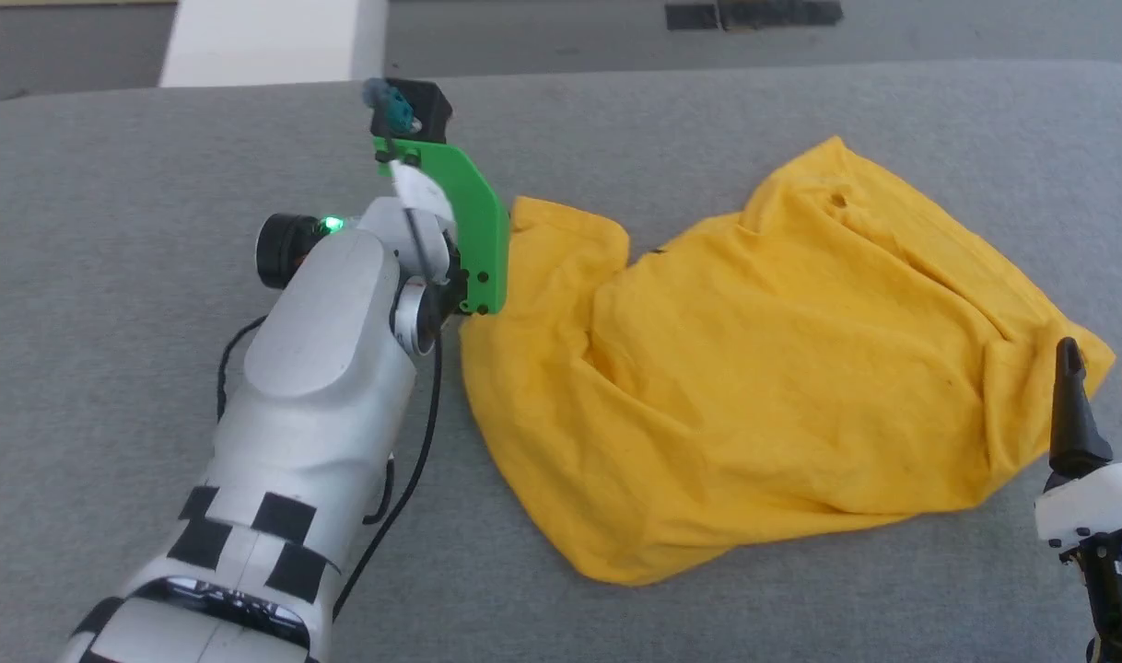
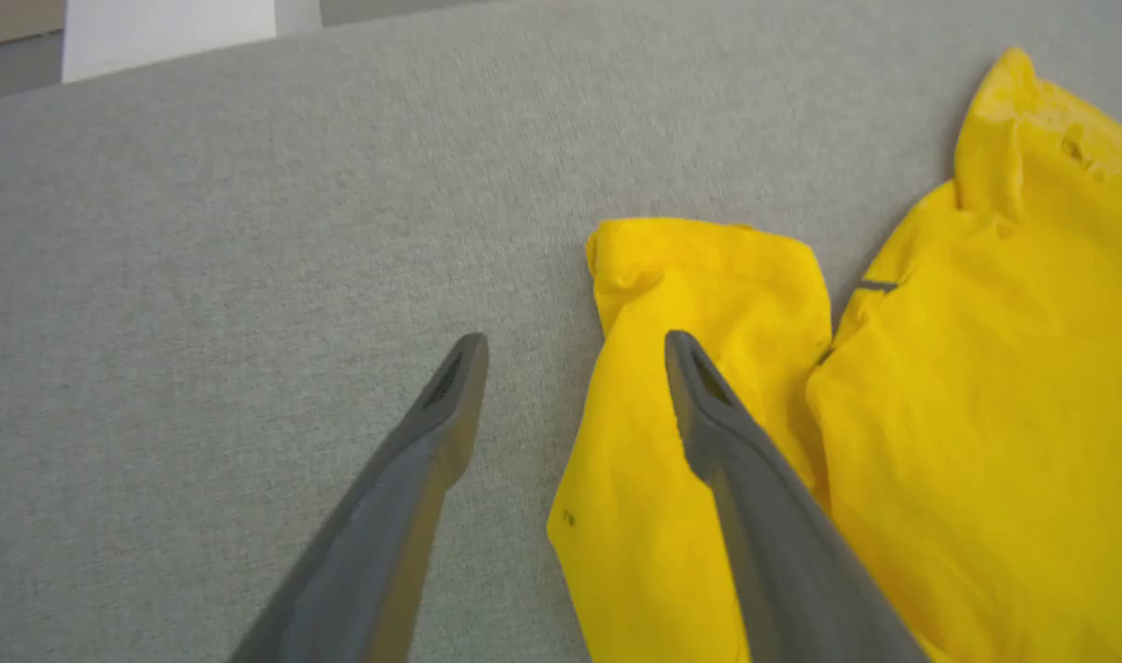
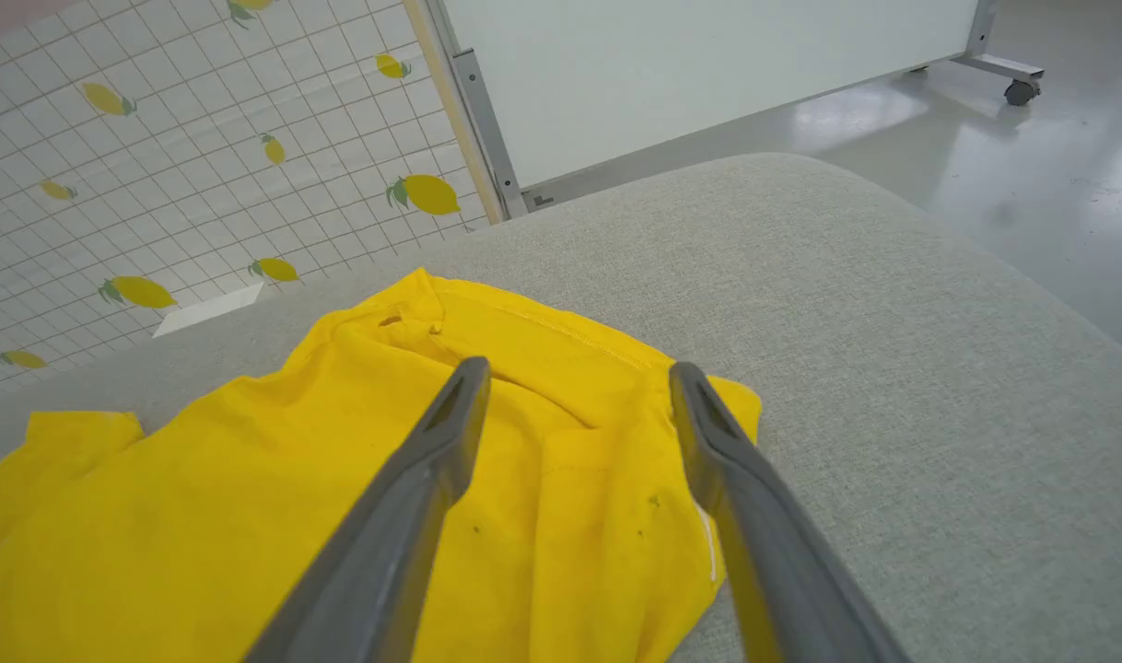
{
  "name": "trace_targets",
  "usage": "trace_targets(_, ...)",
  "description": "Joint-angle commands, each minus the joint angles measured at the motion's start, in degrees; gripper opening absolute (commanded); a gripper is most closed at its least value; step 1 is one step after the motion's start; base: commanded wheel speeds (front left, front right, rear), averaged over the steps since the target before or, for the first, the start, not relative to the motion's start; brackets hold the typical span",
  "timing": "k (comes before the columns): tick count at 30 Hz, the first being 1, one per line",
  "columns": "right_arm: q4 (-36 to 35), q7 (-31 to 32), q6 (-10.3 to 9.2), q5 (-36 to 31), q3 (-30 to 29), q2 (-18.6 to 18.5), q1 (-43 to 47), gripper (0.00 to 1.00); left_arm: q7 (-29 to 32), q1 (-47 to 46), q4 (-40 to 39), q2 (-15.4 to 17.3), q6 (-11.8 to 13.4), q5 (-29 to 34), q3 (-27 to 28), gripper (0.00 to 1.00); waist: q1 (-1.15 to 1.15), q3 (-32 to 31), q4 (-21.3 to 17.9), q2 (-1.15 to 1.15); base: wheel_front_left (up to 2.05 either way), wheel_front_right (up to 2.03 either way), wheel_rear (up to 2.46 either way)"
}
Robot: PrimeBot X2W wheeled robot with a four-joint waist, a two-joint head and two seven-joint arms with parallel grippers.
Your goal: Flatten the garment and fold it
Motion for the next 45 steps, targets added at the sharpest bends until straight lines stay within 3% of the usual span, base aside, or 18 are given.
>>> trace_targets(1,0.3,-0.7,-0.08,0.2,0.2,0.0,-0.9,1.00,3.0,-1.3,1.8,0.5,0.5,1.0,-0.9,1.00,-0.01,5.0,-5.2,0.00,0.00,0.00,0.00)
trace_targets(9,0.6,-2.2,-0.08,0.0,-1.1,0.0,-1.7,1.00,15.9,-2.7,7.8,0.8,-1.1,2.0,-5.1,1.00,-0.01,7.2,-5.9,0.00,0.00,0.00,0.00)
trace_targets(10,0.5,-2.3,-0.08,0.0,-1.1,0.0,-1.8,1.00,16.4,-2.5,7.9,0.9,-1.2,1.9,-5.2,0.32,-0.01,7.3,-5.8,0.00,0.00,0.00,0.00)
trace_targets(11,0.3,-2.4,-0.08,-0.2,-1.1,0.0,-2.0,1.00,15.9,-2.4,7.5,0.8,-1.1,1.2,-4.6,0.00,-0.01,7.4,-5.4,0.00,0.00,0.00,0.00)
trace_targets(15,0.2,-2.4,-0.08,-1.3,-1.1,0.0,-2.2,1.00,11.7,-1.9,5.2,0.5,-1.1,-2.8,-1.1,0.00,-0.01,6.3,-3.1,0.00,0.00,0.00,0.00)
trace_targets(20,0.4,-1.7,-0.08,-2.8,-1.2,0.0,-1.4,1.00,1.1,-1.3,0.5,0.6,0.5,-9.9,7.8,0.00,-0.01,2.3,1.1,0.00,0.00,0.00,0.00)
trace_targets(25,0.3,-0.6,-0.08,-3.8,-1.3,0.0,0.3,1.00,-6.3,3.1,-4.3,4.5,2.7,-13.4,15.0,0.00,-0.01,-2.5,5.8,0.00,0.00,0.00,0.00)
trace_targets(32,0.4,0.5,-0.08,-3.7,-0.9,0.0,3.1,1.00,-9.4,20.6,-12.4,9.7,9.8,-16.1,23.9,0.00,-0.01,-7.4,11.8,0.00,0.00,0.00,0.00)
trace_targets(34,0.5,0.7,-0.08,-3.4,-0.7,0.0,3.7,1.00,-9.0,26.9,-14.8,9.3,11.9,-17.4,26.0,0.00,-0.01,-7.9,12.9,0.00,0.00,0.00,0.00)
trace_targets(38,0.6,1.1,-0.08,-3.1,0.1,0.0,4.2,1.00,-8.2,36.2,-19.4,6.6,13.4,-20.0,28.1,0.00,-0.01,-8.3,14.3,0.00,0.00,0.00,0.00)
trace_targets(39,0.7,1.2,-0.08,-3.1,0.4,0.0,4.1,1.00,-8.6,37.2,-20.6,5.9,13.4,-20.7,28.6,0.44,-0.01,-8.3,14.4,0.00,0.00,0.00,0.00)
trace_targets(40,0.7,1.3,-0.08,-3.1,0.7,0.0,4.0,1.00,-9.7,38.0,-22.4,5.1,13.0,-21.4,29.3,1.00,-0.01,-8.3,14.5,0.00,0.00,0.00,0.00)
trace_targets(42,0.7,1.4,-0.08,-3.1,1.1,0.0,3.7,1.00,-13.4,38.7,-26.2,4.6,11.9,-21.2,30.0,1.00,-0.01,-8.3,14.5,0.00,0.00,0.00,0.00)
trace_targets(45,0.7,1.7,-0.08,-3.2,1.9,0.0,3.2,1.00,-22.4,39.5,-31.6,5.7,8.0,-17.7,29.6,1.00,-0.01,-8.3,13.9,0.00,0.00,0.00,0.00)
